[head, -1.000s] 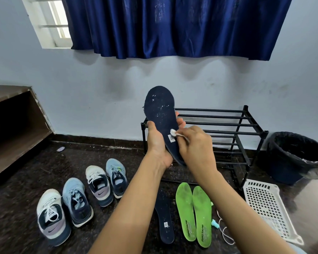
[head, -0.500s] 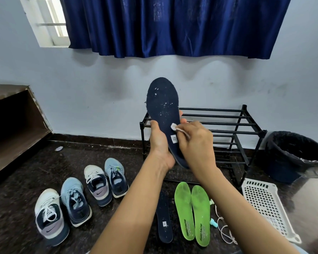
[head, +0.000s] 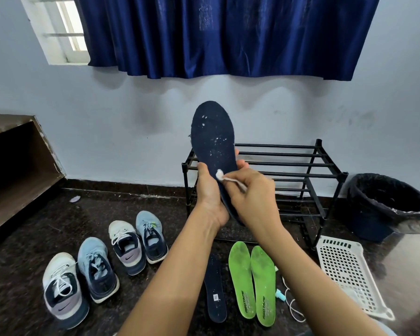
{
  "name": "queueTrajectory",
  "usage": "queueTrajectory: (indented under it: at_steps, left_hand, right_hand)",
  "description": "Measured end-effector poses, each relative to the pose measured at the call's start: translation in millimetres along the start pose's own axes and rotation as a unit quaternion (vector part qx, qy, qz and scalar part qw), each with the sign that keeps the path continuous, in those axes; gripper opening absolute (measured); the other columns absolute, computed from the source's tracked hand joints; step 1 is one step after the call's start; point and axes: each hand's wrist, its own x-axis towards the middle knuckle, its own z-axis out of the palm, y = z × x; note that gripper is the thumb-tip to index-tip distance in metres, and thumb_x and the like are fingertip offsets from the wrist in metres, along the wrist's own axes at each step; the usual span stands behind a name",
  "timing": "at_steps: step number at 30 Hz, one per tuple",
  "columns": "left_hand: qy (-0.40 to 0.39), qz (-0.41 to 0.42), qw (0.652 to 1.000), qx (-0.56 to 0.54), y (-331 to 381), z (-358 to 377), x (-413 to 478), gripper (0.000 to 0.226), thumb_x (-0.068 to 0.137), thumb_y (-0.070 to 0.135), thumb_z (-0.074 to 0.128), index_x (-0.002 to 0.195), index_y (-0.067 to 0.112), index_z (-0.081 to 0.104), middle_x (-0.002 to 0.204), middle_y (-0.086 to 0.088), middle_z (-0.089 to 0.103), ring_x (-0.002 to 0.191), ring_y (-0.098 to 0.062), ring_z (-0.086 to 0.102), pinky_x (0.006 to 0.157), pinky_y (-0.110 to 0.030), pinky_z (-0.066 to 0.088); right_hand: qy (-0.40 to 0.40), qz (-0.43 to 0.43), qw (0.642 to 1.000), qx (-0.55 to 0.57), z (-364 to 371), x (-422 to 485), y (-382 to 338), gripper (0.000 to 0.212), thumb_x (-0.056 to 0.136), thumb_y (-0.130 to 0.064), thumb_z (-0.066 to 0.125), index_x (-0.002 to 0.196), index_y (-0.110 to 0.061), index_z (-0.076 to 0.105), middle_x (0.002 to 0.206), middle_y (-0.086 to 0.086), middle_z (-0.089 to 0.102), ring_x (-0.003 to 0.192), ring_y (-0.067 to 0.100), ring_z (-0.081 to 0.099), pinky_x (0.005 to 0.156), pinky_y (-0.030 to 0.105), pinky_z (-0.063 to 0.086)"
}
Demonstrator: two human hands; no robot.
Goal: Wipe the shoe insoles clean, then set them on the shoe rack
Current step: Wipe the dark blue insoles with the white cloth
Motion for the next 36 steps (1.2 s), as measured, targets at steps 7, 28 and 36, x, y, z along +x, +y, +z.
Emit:
queueTrajectory:
  at_steps: [7, 28, 36]
  left_hand:
    - [-0.006, -0.013, 1.000, 0.010, 0, 4, -4, 0.077, 0.099, 0.061, 0.009, 0.113, 0.012, 0.066, 0.095, -0.007, 0.073, 0.085, -0.020, 0.070, 0.078, -0.029, 0.055]
    - [-0.014, 0.000, 1.000, 0.009, -3, 5, 4, 0.072, 0.099, 0.062, 0.013, 0.107, 0.018, 0.069, 0.100, -0.004, 0.073, 0.090, -0.019, 0.069, 0.086, -0.033, 0.052]
    - [-0.074, 0.025, 0.997, -0.021, 3, 6, 1, 0.073, 0.095, 0.065, 0.024, 0.070, 0.014, 0.071, 0.076, -0.006, 0.063, 0.069, -0.020, 0.058, 0.068, -0.033, 0.046]
  right_hand:
    - [0.067, -0.057, 0.990, -0.114, -4, 13, 11, 0.011, 0.081, -0.002, 0.065, 0.088, -0.006, 0.074, 0.083, 0.014, 0.067, 0.073, 0.030, 0.064, 0.069, 0.020, 0.037]
    - [0.117, -0.033, 0.985, -0.119, -9, 15, 16, 0.015, 0.084, -0.005, 0.059, 0.091, -0.009, 0.072, 0.087, 0.011, 0.068, 0.078, 0.028, 0.062, 0.072, 0.026, 0.038]
    - [0.040, 0.156, 0.986, 0.041, -15, 4, 11, 0.007, 0.089, -0.026, 0.060, 0.083, -0.021, 0.061, 0.071, -0.009, 0.062, 0.069, 0.013, 0.058, 0.058, 0.026, 0.044]
